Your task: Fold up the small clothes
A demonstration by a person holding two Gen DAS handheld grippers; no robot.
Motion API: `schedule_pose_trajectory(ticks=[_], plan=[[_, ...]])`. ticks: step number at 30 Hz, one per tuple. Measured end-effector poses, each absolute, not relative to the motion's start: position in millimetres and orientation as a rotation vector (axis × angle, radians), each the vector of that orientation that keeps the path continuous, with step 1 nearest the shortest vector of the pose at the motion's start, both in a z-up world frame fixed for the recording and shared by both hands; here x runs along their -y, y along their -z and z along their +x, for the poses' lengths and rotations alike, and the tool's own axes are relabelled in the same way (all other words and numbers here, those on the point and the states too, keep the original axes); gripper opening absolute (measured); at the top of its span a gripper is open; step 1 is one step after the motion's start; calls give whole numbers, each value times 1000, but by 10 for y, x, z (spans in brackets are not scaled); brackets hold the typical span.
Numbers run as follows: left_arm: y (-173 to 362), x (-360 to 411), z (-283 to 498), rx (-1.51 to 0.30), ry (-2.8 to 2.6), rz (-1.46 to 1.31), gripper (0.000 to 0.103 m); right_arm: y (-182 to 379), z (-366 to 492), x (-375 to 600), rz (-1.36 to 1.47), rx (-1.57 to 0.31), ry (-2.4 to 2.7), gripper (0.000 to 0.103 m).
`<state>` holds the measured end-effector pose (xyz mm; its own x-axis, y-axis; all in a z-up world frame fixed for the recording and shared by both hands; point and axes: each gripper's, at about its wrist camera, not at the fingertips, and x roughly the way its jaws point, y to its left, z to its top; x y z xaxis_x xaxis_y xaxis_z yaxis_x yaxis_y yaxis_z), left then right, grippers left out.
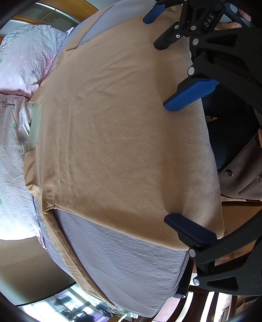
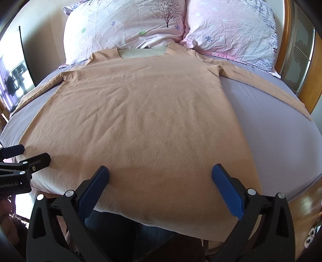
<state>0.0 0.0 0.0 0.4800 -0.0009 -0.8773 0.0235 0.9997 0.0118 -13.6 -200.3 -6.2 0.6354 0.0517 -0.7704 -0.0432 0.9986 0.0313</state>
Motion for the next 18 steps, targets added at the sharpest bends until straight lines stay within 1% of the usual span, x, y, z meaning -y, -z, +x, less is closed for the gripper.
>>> schedule_pose_trajectory(ticks=[18], plan=[[-1,0,1,-1069,15,23,101,59,-142,2011,10,-876,-56,102]])
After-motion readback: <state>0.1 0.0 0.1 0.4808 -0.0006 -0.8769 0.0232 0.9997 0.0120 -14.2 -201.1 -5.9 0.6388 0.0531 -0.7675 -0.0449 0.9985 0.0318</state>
